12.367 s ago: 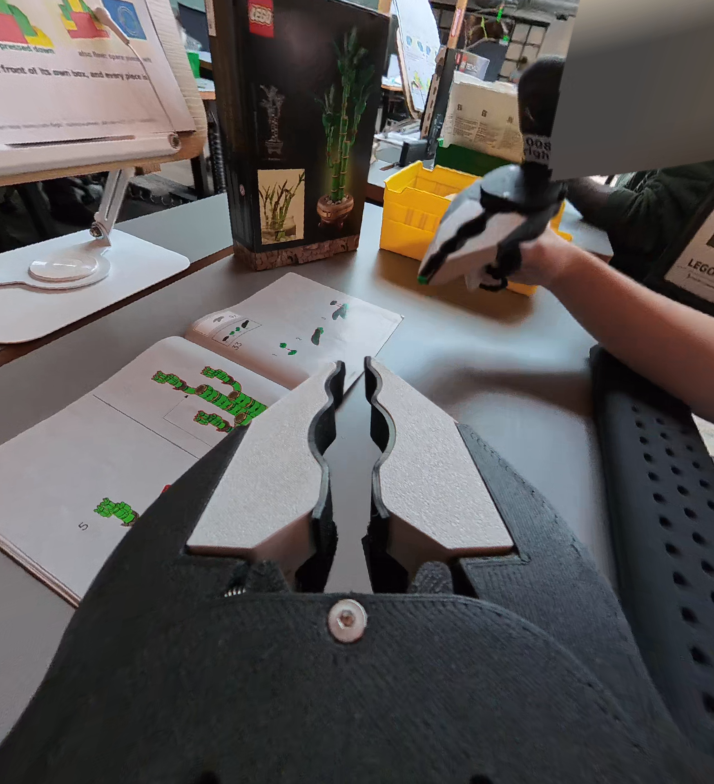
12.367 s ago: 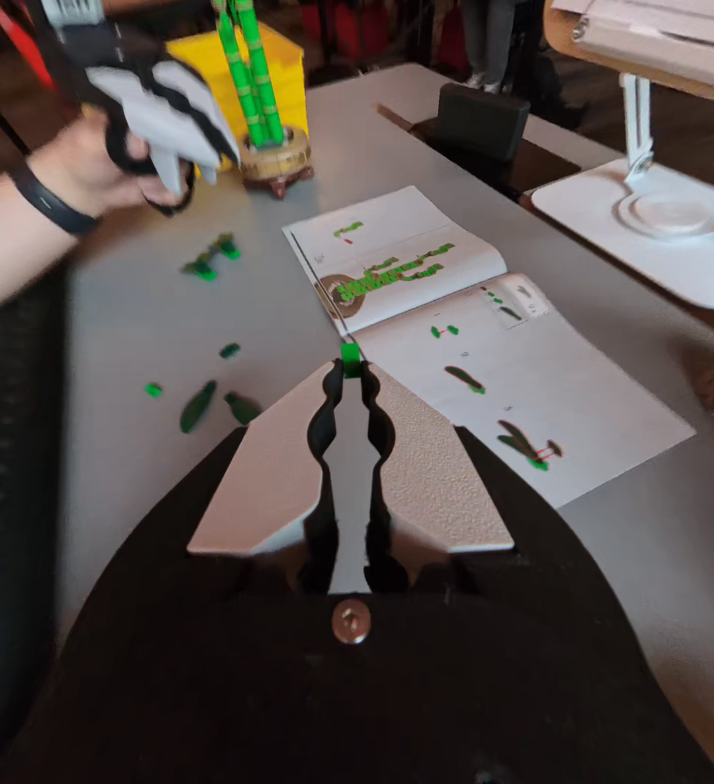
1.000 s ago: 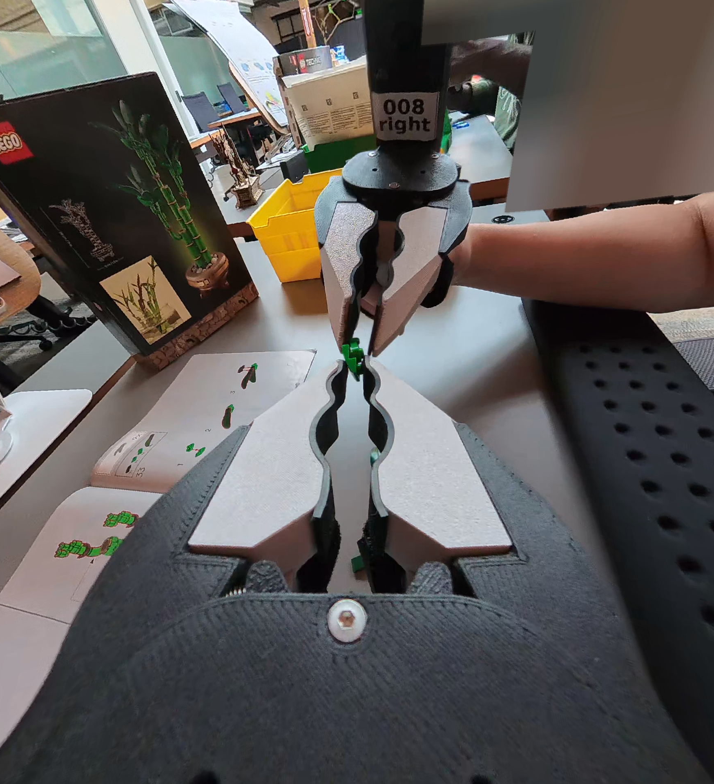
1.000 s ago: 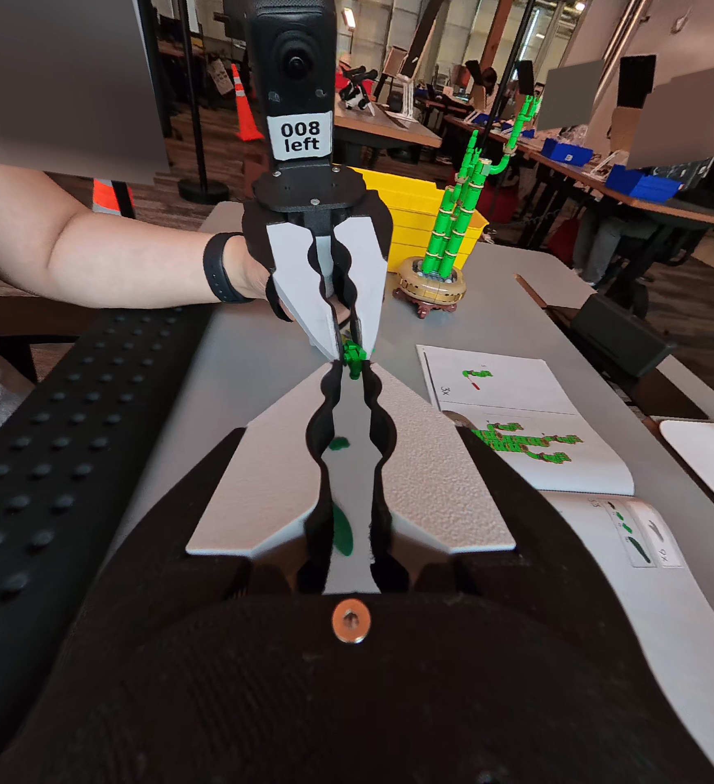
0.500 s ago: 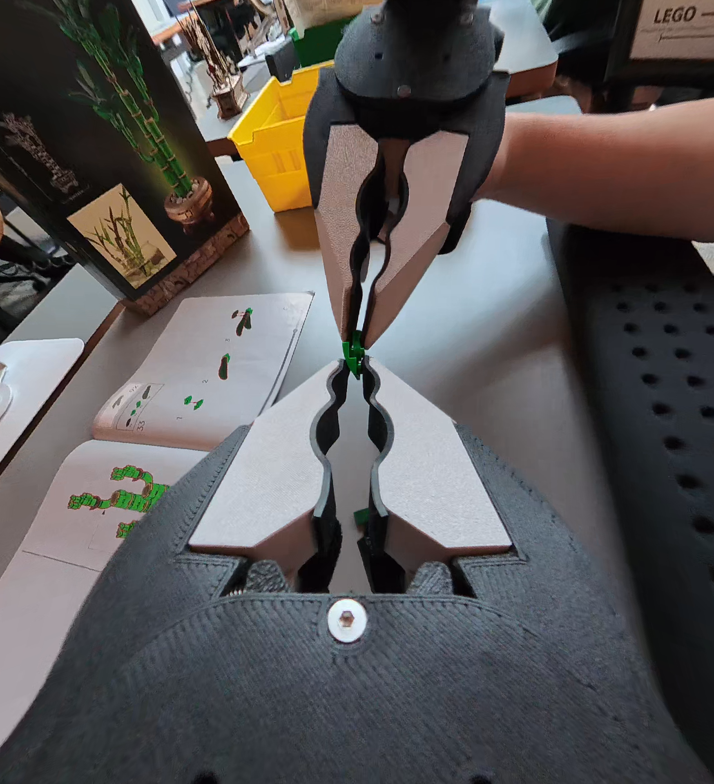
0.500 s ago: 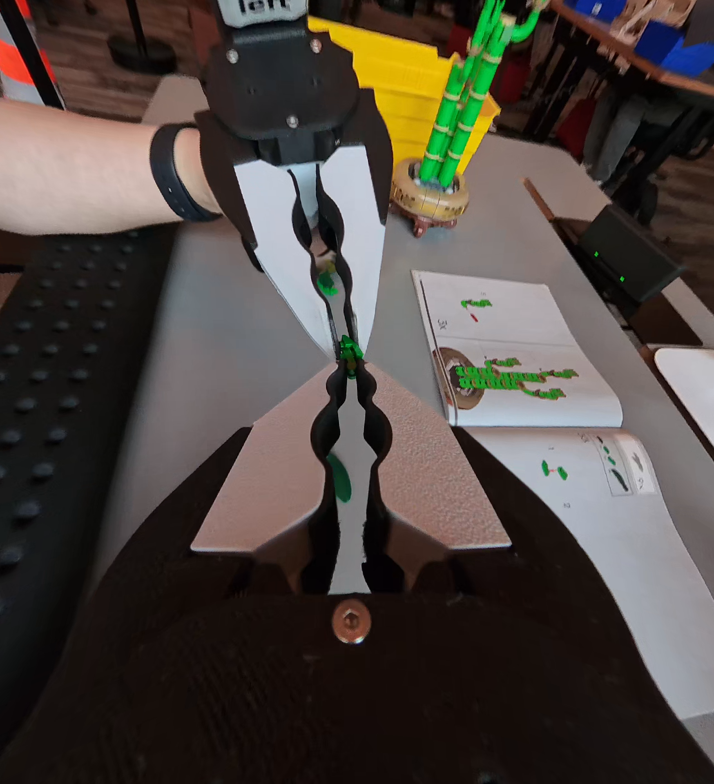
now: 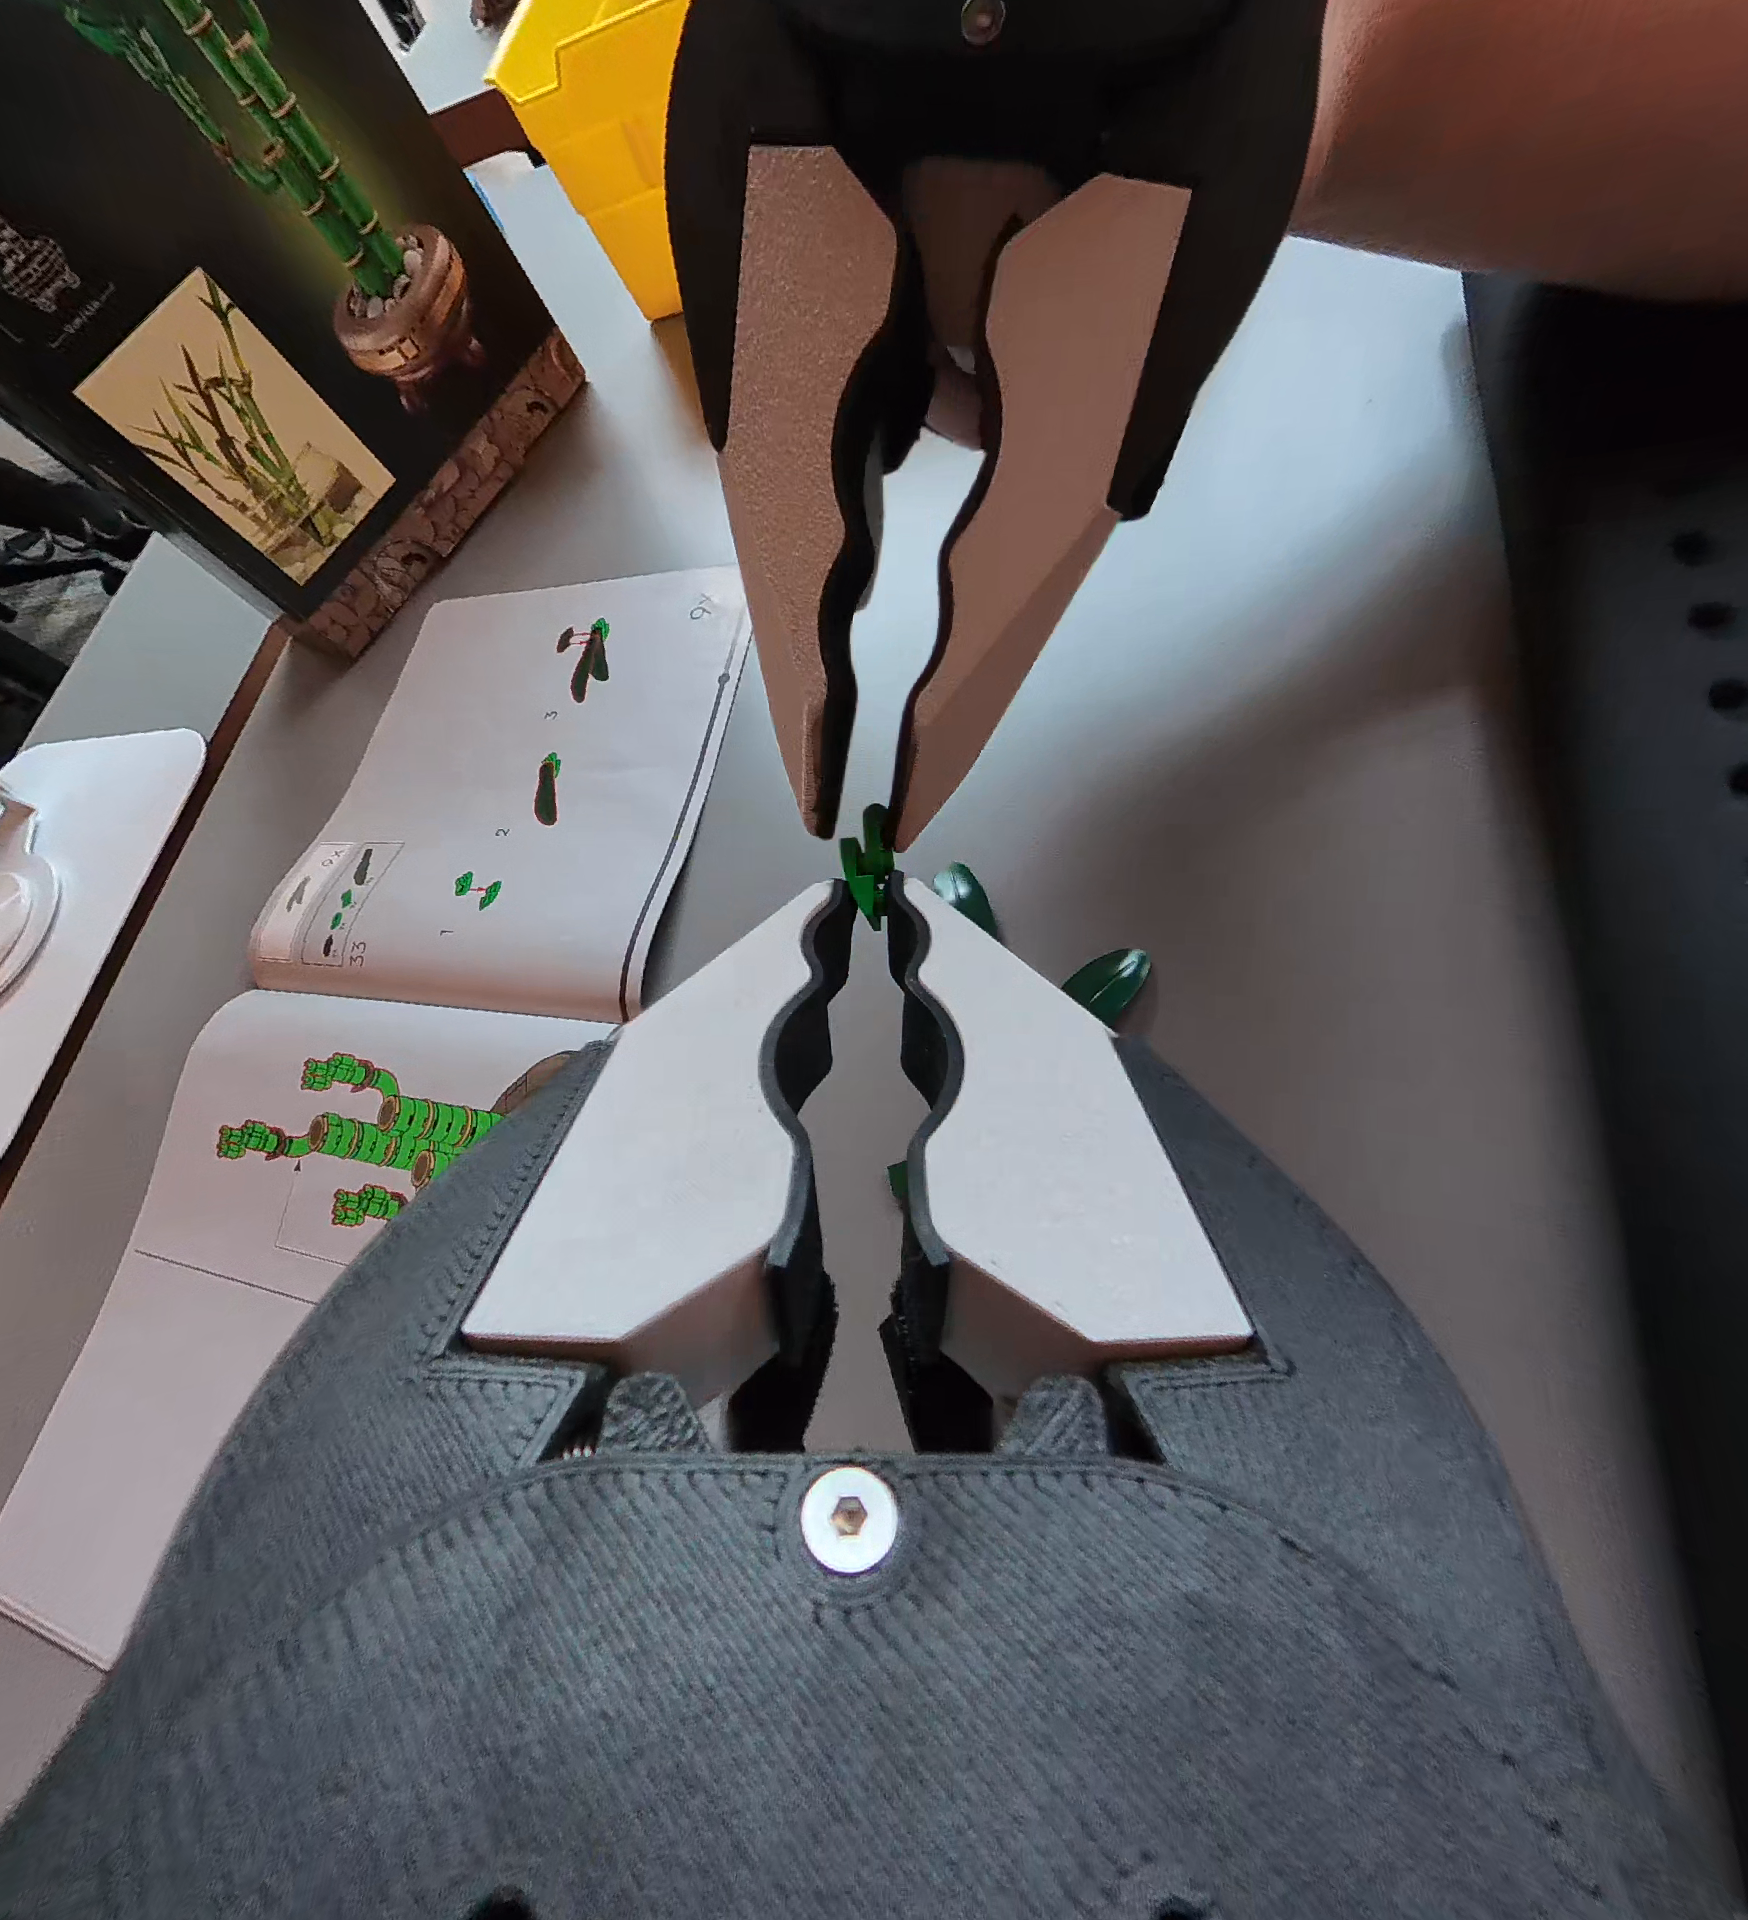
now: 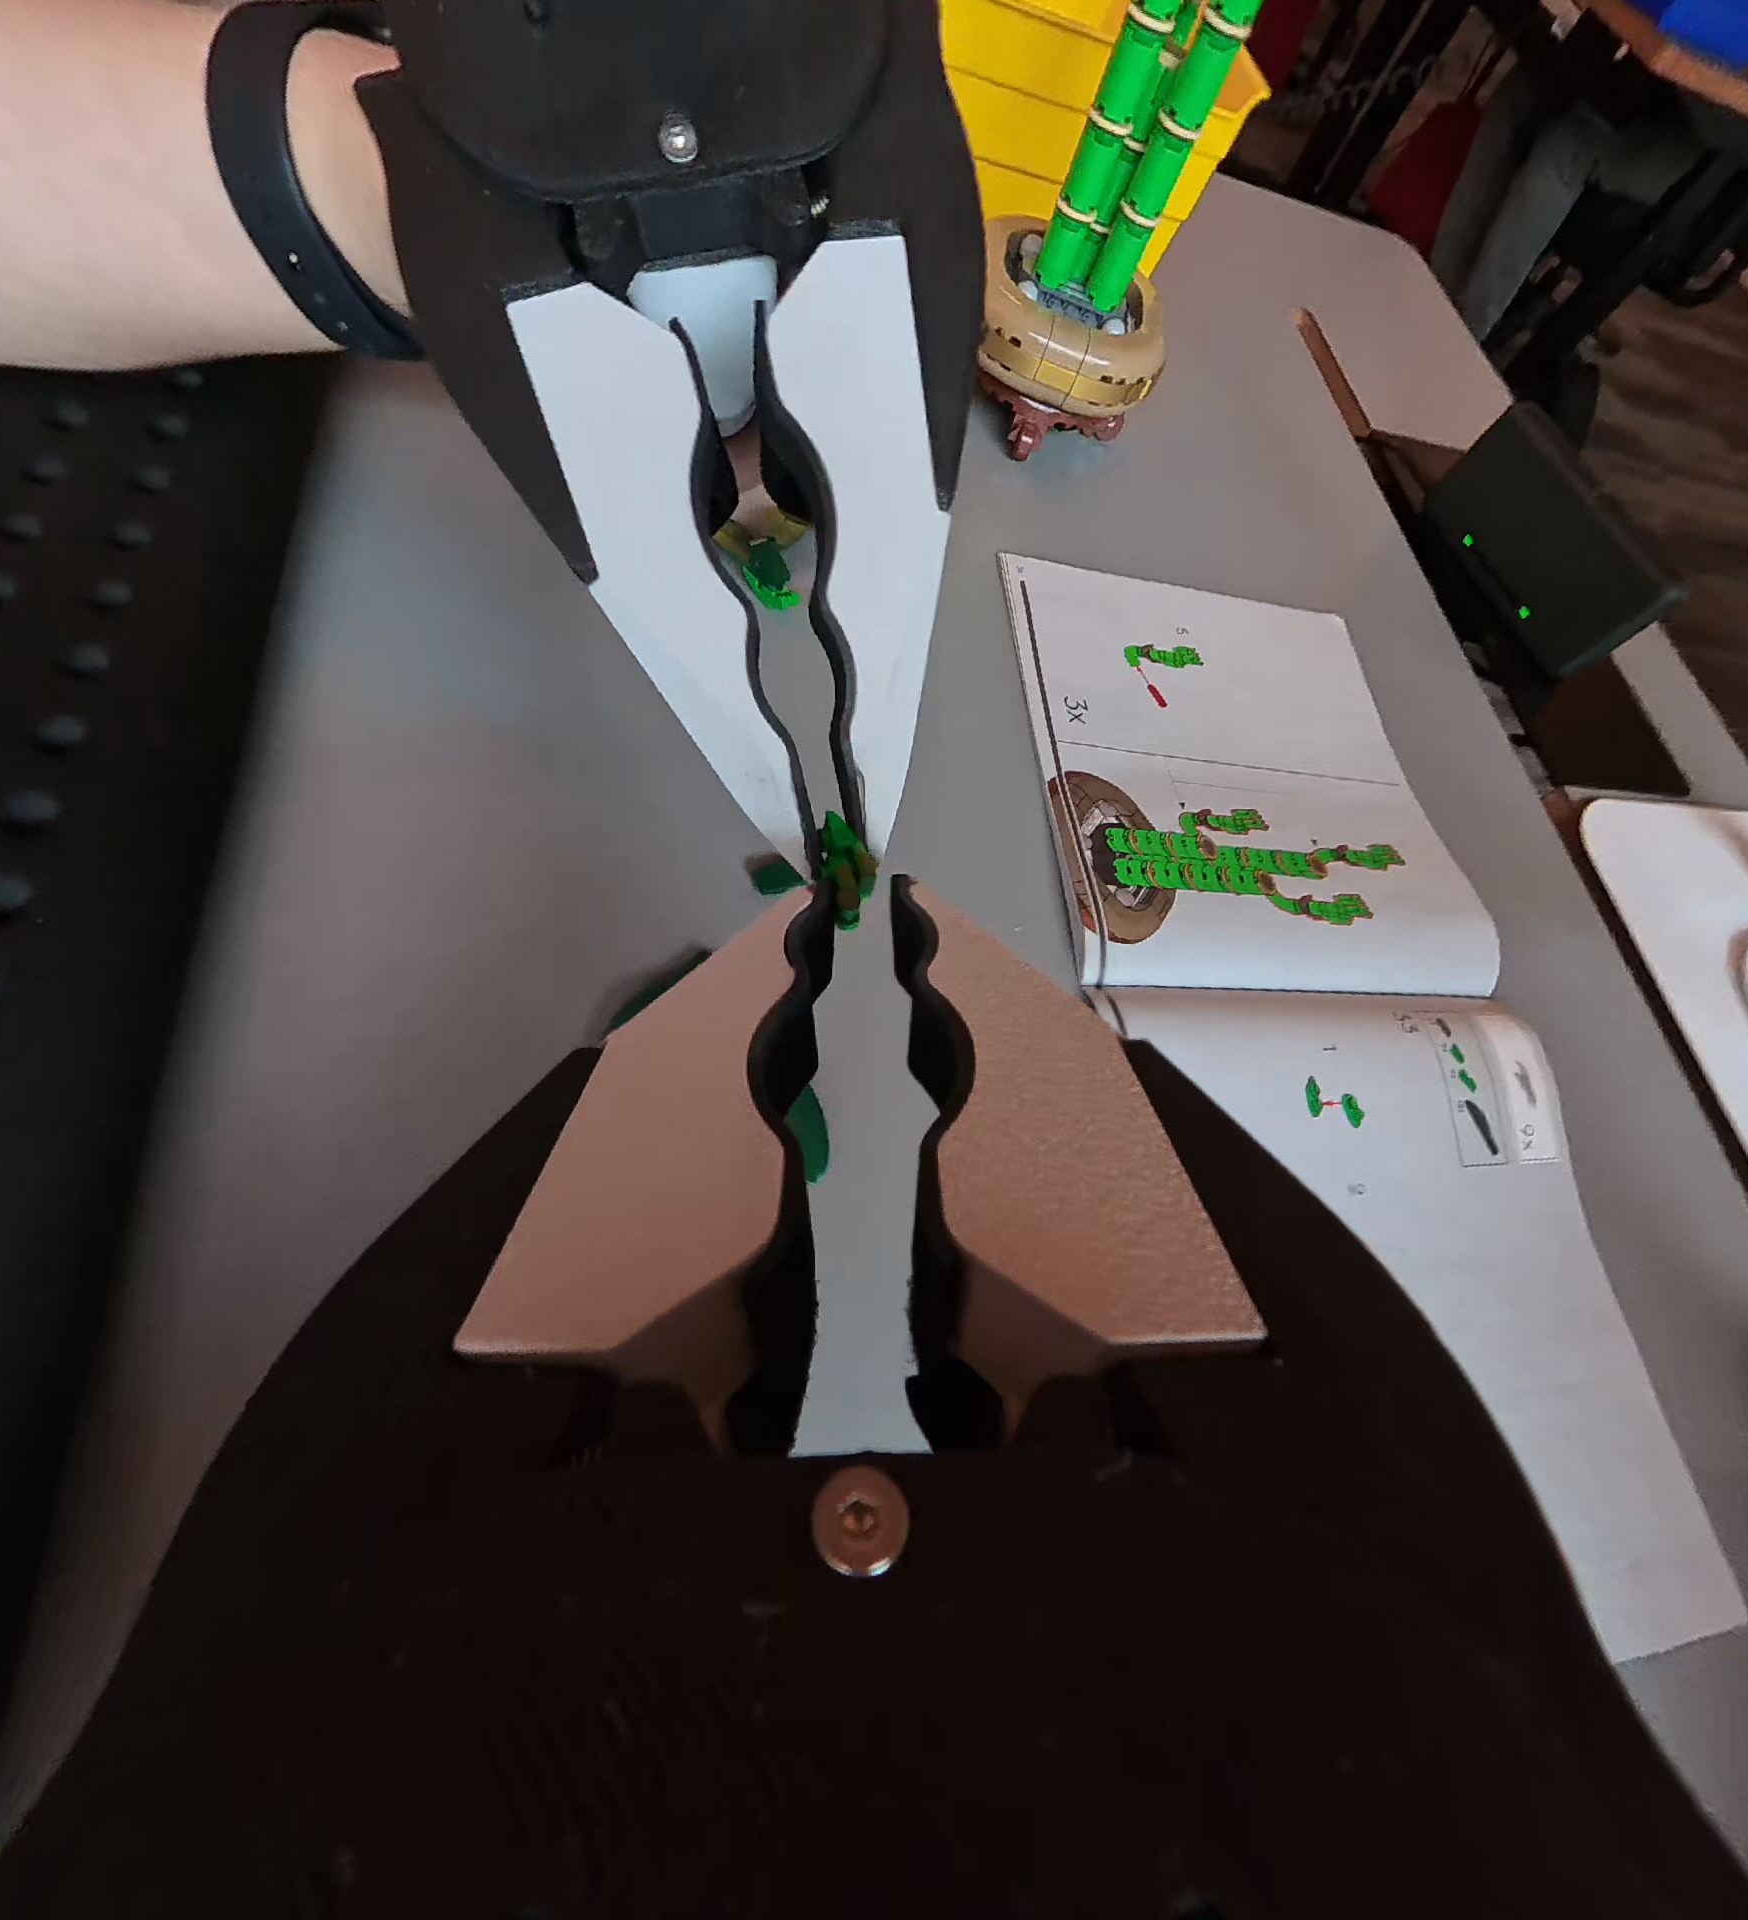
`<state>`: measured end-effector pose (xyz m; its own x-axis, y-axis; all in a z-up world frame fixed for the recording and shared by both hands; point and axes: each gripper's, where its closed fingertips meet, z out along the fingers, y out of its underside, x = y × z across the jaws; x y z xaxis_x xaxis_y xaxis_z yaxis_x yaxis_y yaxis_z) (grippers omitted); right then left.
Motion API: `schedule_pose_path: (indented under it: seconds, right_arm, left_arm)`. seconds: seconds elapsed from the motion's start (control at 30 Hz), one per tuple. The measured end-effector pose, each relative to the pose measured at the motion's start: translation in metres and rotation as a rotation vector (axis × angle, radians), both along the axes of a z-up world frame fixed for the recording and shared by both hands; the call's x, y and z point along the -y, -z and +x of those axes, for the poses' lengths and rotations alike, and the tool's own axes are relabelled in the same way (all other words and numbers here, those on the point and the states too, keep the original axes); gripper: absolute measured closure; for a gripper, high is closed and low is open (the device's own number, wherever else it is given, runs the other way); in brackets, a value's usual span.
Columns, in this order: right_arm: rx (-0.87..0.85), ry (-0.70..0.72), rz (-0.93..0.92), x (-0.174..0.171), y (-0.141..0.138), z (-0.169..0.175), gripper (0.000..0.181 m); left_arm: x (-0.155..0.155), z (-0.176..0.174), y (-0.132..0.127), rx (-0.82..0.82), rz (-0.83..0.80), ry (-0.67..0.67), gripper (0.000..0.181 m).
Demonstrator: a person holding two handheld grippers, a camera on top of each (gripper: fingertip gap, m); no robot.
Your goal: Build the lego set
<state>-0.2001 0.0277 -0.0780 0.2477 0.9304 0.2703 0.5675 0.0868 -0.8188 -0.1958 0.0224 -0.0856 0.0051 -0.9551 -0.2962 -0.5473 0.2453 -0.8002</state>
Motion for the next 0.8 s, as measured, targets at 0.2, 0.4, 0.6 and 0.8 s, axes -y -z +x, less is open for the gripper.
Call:
schedule_pose_path:
  seconds: [0.2, 0.4, 0.6, 0.8]
  right_arm:
    - [0.040, -0.061, 0.037, 0.008, 0.005, 0.000, 0.172]
    - [0.033, -0.081, 0.008, 0.011, 0.007, 0.001, 0.173]
    - [0.025, -0.096, -0.023, 0.014, 0.007, 0.003, 0.173]
    - [0.014, -0.109, -0.045, 0.016, 0.008, 0.001, 0.171]
  left_arm:
    - [0.006, 0.001, 0.005, -0.032, 0.016, 0.033, 0.176]
    - [0.009, 0.002, 0.007, -0.043, 0.020, 0.048, 0.176]
    - [0.012, 0.004, 0.008, -0.042, 0.011, 0.062, 0.176]
    - [0.010, 0.005, 0.011, -0.057, 0.002, 0.056, 0.176]
